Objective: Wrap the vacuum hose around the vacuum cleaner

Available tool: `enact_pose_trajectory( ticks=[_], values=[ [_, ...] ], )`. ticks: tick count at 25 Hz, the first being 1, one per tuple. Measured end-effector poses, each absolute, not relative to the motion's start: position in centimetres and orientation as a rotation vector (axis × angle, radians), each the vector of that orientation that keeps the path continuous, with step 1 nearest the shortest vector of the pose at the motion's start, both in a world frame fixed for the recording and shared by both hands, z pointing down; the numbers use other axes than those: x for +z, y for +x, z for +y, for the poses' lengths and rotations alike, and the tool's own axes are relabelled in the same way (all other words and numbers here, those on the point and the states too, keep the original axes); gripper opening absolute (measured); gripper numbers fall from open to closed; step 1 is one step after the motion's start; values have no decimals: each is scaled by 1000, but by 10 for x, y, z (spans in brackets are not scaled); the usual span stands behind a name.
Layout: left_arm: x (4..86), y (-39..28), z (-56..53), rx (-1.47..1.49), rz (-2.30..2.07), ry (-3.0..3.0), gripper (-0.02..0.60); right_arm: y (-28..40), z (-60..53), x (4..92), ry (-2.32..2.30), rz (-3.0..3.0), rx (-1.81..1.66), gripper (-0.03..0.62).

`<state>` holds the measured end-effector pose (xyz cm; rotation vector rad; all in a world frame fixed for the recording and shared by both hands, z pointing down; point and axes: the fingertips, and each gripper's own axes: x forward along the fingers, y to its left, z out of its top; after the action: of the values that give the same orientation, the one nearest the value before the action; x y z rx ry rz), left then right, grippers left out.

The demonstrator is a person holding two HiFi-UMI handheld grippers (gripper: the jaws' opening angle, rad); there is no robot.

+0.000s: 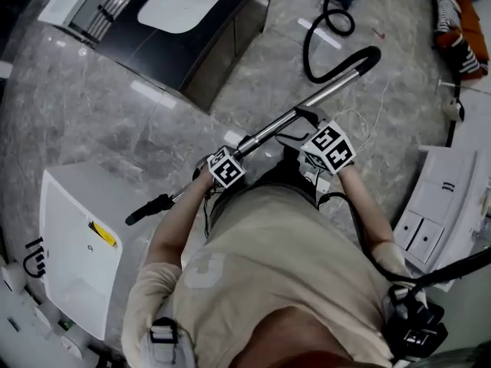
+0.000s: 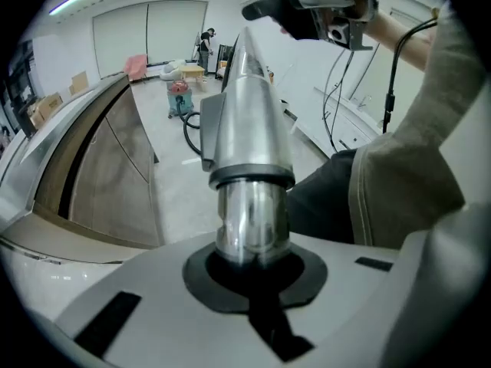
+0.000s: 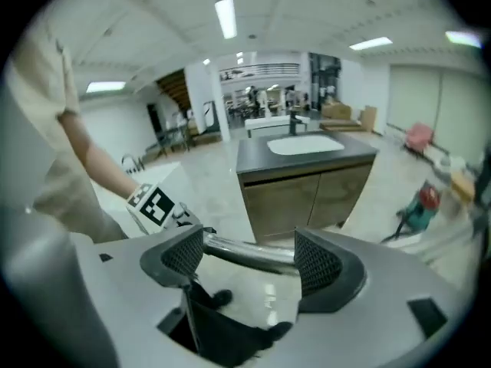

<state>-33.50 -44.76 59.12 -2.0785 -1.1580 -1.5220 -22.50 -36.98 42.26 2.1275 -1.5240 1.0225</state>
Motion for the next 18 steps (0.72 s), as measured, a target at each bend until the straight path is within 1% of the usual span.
enact_pose_trajectory(
  ticks=[3,5,7,9,12,14,18],
  values=[
    [591,-315,-429,-1529,-1125,-2052,26,-200,-314,441,2483,-1650,1378,368],
    [590,-294,-410,-1527,-1095,-2029,26,-170,-277,440,2776,-1772,1620,360],
    [585,-277,-396,-1537,-1060,-1999,26,-140,-240,439,2991,-1753,1817,362],
    [578,-265,-385,-1539,-1027,-1964,26,-121,-207,454,3030,-1673,1871,362],
    [569,-244,-364,-1512,-989,-1928,26,-90,-185,470,2999,-1787,1948,364],
    [564,-232,-344,-1487,-968,-1917,26,-59,-178,474,3077,-1856,1980,365],
    [555,-210,-315,-1486,-907,-1916,26,-2,-169,468,3305,-2096,1933,364]
  ],
)
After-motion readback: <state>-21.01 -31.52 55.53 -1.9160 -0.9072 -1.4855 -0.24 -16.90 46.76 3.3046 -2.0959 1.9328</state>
